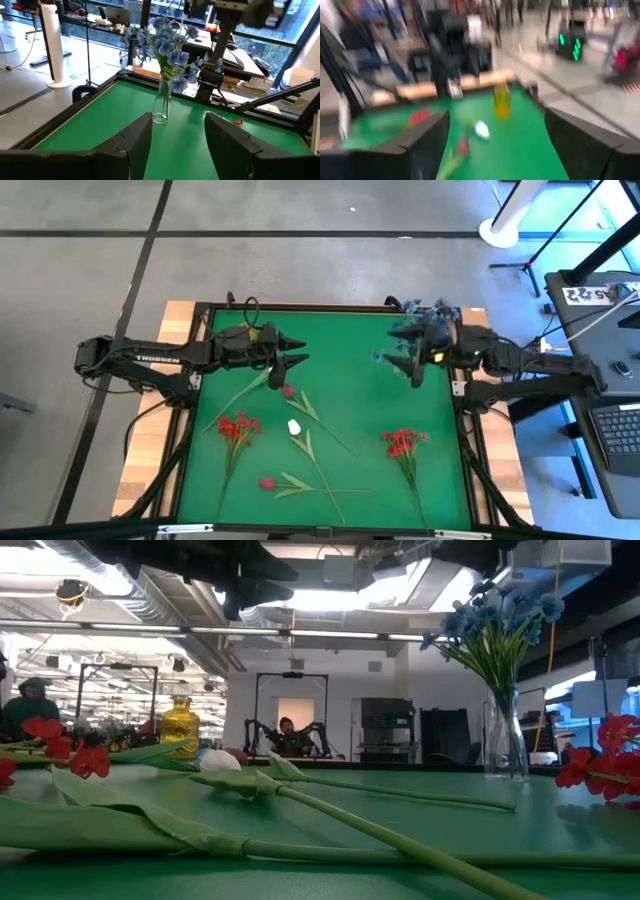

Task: Sort flowers into vase by color
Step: Put the right red flowers into the yellow vase

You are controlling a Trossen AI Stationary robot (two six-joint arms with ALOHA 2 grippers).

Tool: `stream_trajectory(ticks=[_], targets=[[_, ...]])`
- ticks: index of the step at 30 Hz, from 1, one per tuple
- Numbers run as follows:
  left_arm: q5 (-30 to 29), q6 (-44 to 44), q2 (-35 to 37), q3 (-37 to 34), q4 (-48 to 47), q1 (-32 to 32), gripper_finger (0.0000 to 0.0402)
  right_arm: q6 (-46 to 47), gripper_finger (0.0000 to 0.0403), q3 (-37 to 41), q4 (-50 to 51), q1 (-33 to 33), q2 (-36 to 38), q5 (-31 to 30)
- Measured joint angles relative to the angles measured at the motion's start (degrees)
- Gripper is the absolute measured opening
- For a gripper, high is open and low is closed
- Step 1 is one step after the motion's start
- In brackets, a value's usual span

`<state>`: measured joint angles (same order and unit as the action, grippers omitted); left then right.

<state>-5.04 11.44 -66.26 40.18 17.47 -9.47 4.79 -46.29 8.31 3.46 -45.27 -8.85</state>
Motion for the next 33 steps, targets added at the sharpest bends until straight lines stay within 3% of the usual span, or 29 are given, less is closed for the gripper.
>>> stream_trajectory(ticks=[4, 11, 16, 22, 28, 33], targets=[[0.0, 2.2, 0.0, 0.0, -0.5, 0.0, 0.0176, 6.4, 0.0323, -5.5, 16.4, -7.9, -2.9, -8.0], [0.0, 2.9, 0.0, 0.0, -0.5, -0.2, 0.0176, 22.8, 0.0323, -13.9, 37.4, -19.3, -9.6, -8.0], [0.0, 2.8, 0.0, 0.0, -0.4, -0.2, 0.0176, 27.5, 0.0323, -18.3, 39.9, -26.1, -15.9, -2.8], [0.0, 2.6, 0.0, 0.0, -0.4, -0.2, 0.0176, 34.8, 0.0324, -23.7, 44.7, -32.4, -24.8, -0.9], [0.0, 2.6, 0.0, 0.0, -0.2, -0.2, 0.0176, 50.4, 0.0323, -22.5, 53.4, -36.7, -32.0, 4.8], [0.0, 3.3, 0.0, 0.0, -0.2, -0.2, 0.0176, 65.9, 0.0323, -19.6, 53.2, -39.5, -35.1, 8.5]])
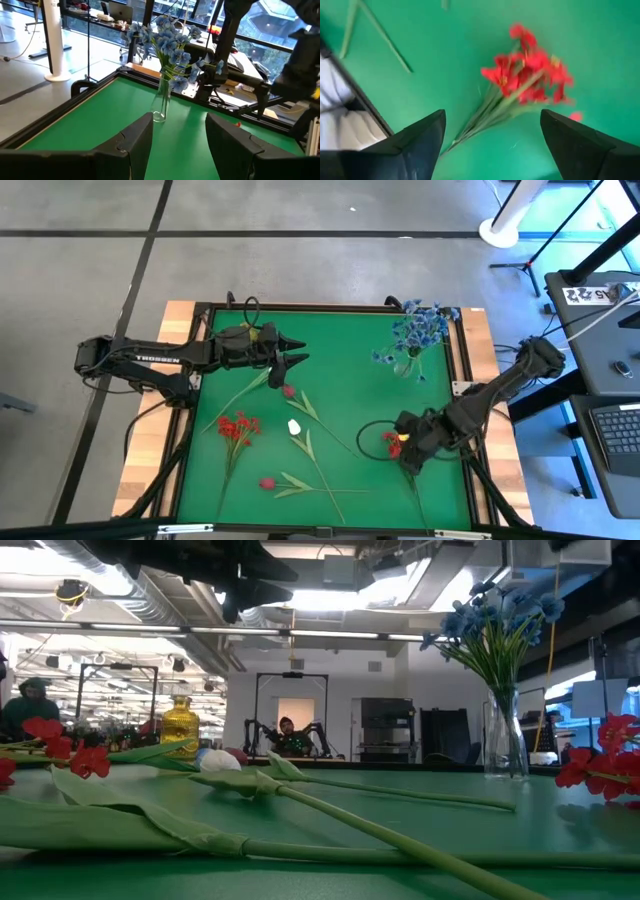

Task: Sort flowers into vase by color
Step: Put the right red flowers into the yellow vase

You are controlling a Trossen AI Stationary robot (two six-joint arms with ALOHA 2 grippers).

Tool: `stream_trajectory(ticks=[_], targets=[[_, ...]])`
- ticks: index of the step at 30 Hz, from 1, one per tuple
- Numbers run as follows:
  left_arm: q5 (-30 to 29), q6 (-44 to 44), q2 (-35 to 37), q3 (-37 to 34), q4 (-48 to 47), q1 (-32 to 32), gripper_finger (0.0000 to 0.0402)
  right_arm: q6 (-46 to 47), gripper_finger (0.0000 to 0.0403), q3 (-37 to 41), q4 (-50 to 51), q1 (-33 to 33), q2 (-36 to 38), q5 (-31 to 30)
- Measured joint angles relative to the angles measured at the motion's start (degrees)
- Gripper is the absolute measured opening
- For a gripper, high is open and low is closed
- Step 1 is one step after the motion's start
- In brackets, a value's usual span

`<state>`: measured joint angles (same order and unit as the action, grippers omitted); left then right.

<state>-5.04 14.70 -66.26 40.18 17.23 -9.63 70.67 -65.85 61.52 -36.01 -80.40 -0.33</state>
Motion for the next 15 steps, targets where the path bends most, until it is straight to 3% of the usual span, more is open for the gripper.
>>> stream_trajectory(ticks=[8, 15], targets=[[2.8, 1.8, 0.0, 0.0, 0.0, 0.5, 0.0176, 21.0, 0.0324, 6.2, -5.4, -5.6, -0.5, 1.5], [3.0, 1.8, 0.0, 0.0, 0.0, 2.2, 0.0176, 31.2, 0.0324, 16.7, -22.1, -9.3, -0.5, 1.5]])
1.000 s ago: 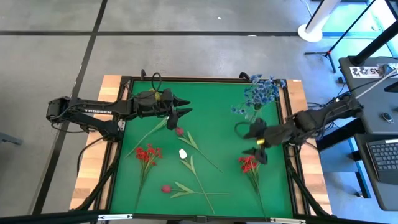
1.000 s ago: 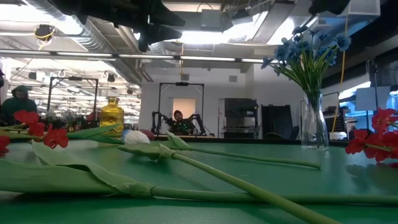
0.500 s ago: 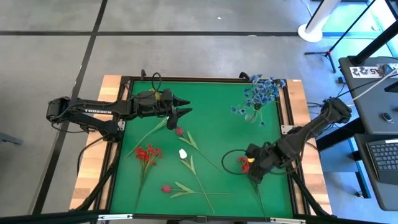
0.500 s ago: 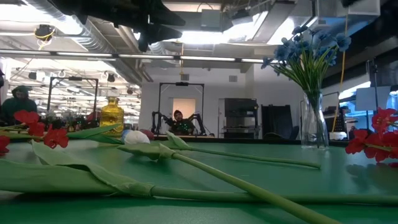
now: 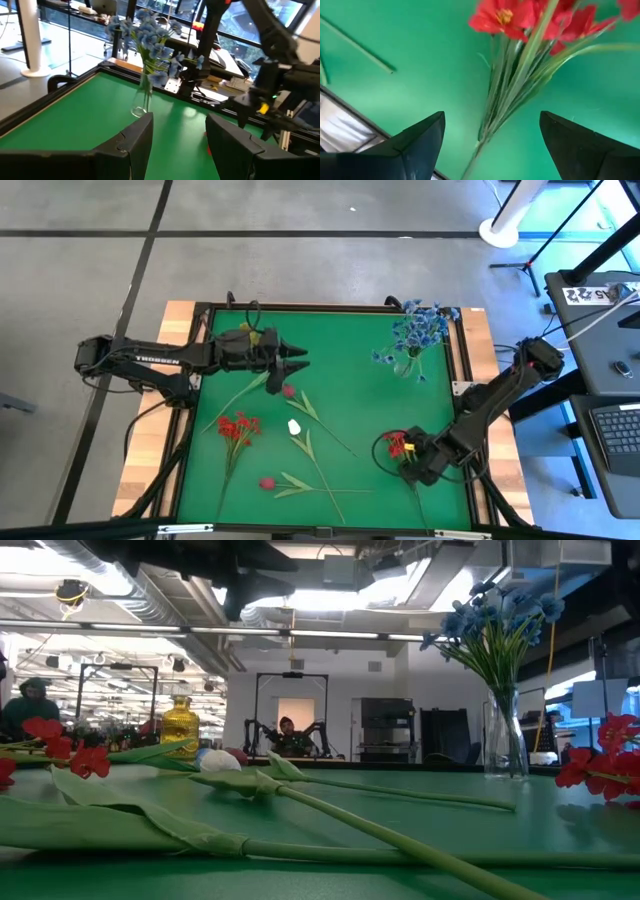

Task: Sort flowers into vase by color
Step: Put the right red flowers into the yellow vase

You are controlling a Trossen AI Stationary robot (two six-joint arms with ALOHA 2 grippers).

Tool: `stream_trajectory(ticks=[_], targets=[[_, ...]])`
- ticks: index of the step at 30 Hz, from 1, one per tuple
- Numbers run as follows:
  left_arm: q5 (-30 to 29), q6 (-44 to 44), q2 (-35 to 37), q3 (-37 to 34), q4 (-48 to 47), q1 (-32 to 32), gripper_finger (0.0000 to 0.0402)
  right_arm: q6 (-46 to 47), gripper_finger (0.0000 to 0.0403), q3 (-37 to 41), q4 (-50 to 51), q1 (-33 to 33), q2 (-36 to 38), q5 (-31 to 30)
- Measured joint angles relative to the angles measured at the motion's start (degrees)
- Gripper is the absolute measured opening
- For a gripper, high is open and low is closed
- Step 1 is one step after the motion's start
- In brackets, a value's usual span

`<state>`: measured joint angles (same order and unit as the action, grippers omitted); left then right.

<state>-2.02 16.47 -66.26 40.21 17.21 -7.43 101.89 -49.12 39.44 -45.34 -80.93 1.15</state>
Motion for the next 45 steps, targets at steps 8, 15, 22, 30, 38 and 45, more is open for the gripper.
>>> stream_trajectory(ticks=[8, 15, 22, 30, 38, 45], targets=[[0.0, 0.1, 0.0, 0.0, 0.0, 1.4, 0.0176, 4.8, 0.0324, 7.6, -7.0, -1.6, 0.0, -0.3], [-0.3, 0.1, 0.0, 0.0, 0.0, 1.5, 0.0176, 2.2, 0.0324, 9.7, -11.3, -1.0, 0.0, -5.9], [-0.4, 0.1, 0.0, 0.0, 0.0, 1.5, 0.0176, 1.0, 0.0323, 10.1, -13.5, -1.0, -2.6, -5.4], [-0.5, 0.0, 0.0, 0.0, -0.1, 1.5, 0.0176, -1.1, 0.0294, 9.4, -11.9, 0.9, -6.3, -1.3], [-0.5, 0.0, 0.0, 0.0, -0.1, 1.5, 0.0176, -11.7, 0.0174, 5.3, -11.7, 5.1, -6.4, -2.8], [-0.5, 1.0, 0.0, 0.0, 0.0, 1.5, 0.0176, -19.1, 0.0073, 5.0, -15.7, 8.1, -6.2, -3.9]])
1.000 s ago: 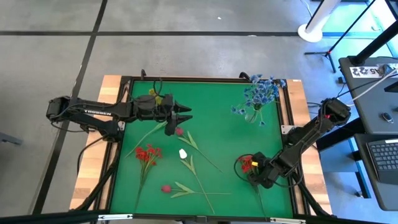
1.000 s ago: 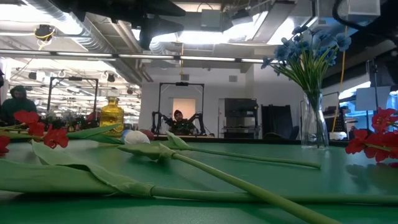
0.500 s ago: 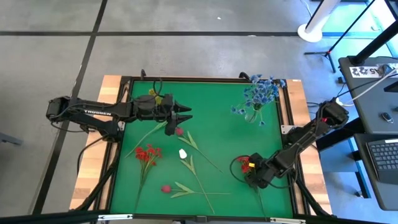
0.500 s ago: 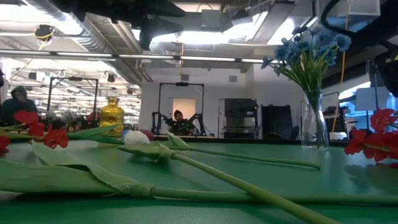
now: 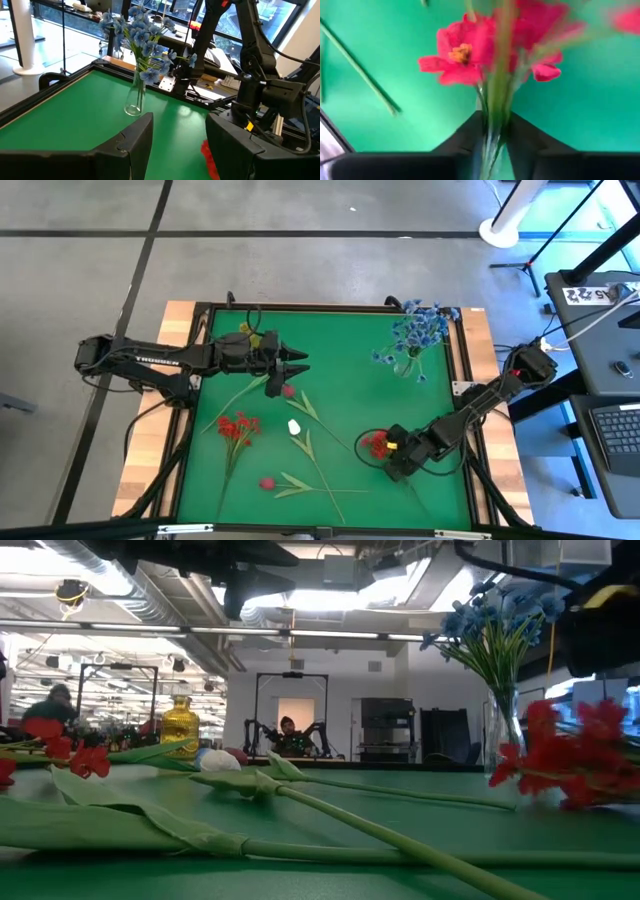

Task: Sort flowers into vase by color
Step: Put the right red flowers into the yellow vase

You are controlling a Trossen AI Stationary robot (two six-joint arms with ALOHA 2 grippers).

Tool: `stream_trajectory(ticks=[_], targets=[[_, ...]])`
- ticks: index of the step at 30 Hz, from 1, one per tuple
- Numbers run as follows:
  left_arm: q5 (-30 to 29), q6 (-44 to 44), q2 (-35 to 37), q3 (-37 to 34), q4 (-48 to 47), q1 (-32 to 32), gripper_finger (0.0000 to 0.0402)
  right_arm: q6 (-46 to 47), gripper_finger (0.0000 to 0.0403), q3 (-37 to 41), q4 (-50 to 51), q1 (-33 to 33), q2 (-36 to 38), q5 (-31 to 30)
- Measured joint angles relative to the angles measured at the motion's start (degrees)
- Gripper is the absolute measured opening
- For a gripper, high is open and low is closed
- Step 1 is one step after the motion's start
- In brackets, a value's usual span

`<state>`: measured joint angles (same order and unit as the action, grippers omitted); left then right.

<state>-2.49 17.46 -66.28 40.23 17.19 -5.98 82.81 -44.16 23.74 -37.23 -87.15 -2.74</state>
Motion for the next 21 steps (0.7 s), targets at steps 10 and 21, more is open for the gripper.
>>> stream_trajectory(ticks=[10, 21], targets=[[-0.4, -1.4, 0.0, 0.0, 6.1, 0.1, 0.0176, -14.2, 0.003, -0.1, -6.6, 7.8, 5.5, -11.6], [-0.4, -1.6, 6.7, 0.2, 9.2, 0.1, 0.0176, -39.9, 0.0011, -0.1, -26.9, 20.7, 18.3, -15.8]])
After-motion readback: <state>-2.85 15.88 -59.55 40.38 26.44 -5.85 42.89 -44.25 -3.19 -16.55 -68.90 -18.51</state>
